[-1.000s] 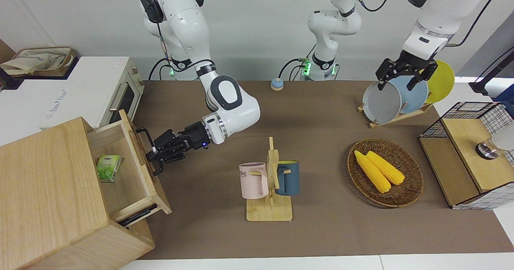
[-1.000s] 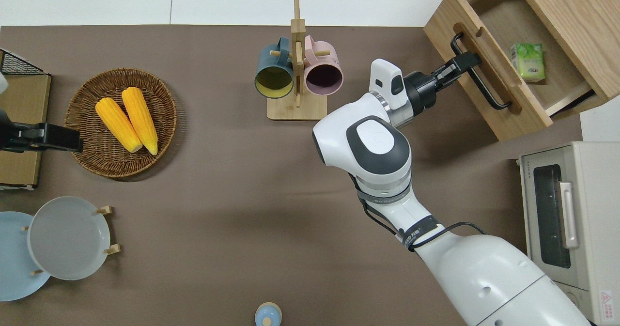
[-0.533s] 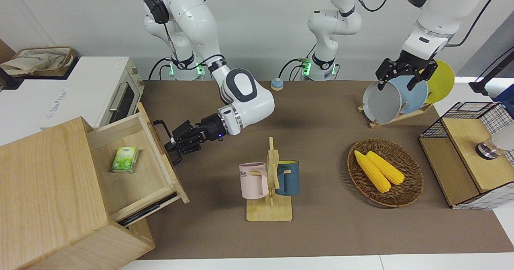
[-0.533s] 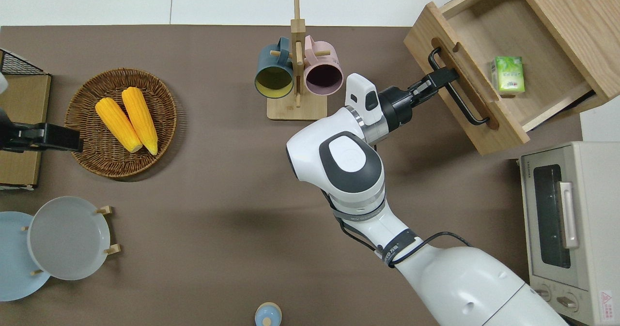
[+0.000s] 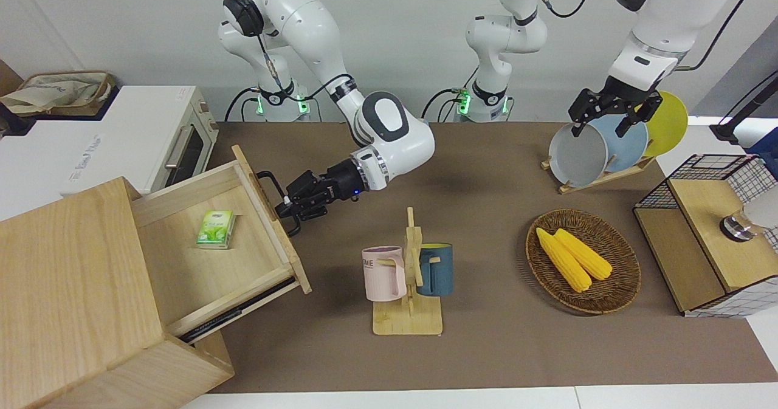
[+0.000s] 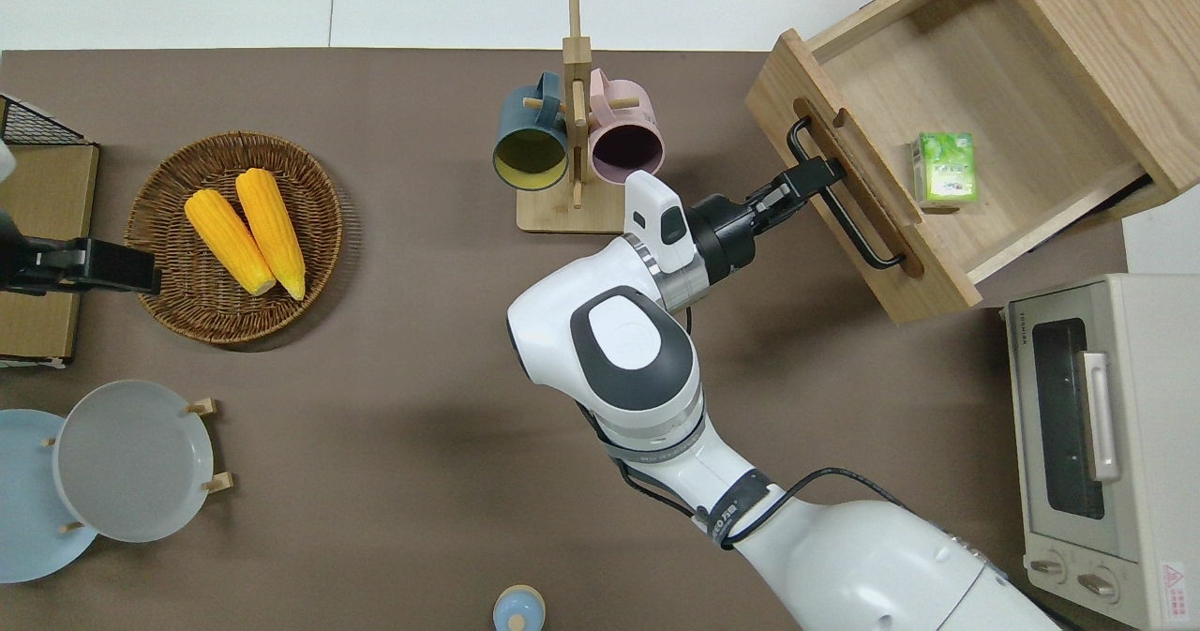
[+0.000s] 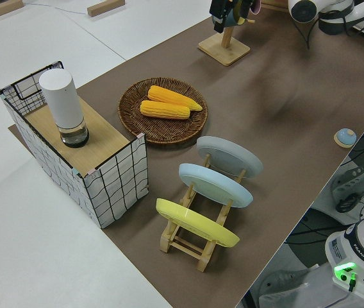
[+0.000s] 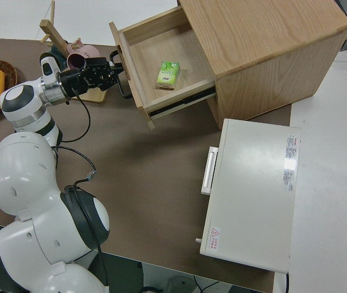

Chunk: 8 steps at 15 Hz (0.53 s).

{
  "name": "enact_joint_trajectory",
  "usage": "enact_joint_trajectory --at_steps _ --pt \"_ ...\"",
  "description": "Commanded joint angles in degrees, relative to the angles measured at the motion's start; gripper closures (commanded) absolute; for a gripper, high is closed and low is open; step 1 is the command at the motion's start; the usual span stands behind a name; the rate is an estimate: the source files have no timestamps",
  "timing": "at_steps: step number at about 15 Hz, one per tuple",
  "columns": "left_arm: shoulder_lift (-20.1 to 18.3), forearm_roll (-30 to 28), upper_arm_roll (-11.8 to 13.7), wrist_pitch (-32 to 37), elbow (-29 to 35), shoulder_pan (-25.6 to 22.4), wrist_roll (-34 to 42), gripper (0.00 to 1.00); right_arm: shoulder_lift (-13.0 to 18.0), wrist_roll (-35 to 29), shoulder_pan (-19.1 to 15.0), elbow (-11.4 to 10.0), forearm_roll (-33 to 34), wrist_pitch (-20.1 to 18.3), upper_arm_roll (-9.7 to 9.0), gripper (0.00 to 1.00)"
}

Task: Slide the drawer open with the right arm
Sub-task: 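Pull the drawer handle toward the robot with the right gripper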

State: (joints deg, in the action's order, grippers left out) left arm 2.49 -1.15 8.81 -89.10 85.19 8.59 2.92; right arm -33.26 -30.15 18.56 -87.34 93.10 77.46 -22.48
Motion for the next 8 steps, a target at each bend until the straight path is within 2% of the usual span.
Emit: enact_joint_trajectory --at_steps 1,5,6,8 --pt "0.76 0.63 0.95 -0.02 -1.17 0.99 0.42 0.00 0.92 1.23 1.12 -0.02 -0.99 -3.28 -1.42 0.911" --pt "0.76 0.72 0.95 -0.02 -1.17 0.99 0.42 0.00 0.92 1.23 2.44 0.86 -2.12 -5.03 -1.78 0.911" --pt "0.76 0.72 0.95 -0.02 -1.17 0.99 0.42 0.00 0.83 1.32 3.92 1.03 -2.30 -5.21 -1.86 0.911" --pt "0.76 0.72 0.95 -0.02 -1.17 0.99 0.42 0.00 0.83 1.32 4.64 1.04 -2.39 -5.91 -1.86 0.911"
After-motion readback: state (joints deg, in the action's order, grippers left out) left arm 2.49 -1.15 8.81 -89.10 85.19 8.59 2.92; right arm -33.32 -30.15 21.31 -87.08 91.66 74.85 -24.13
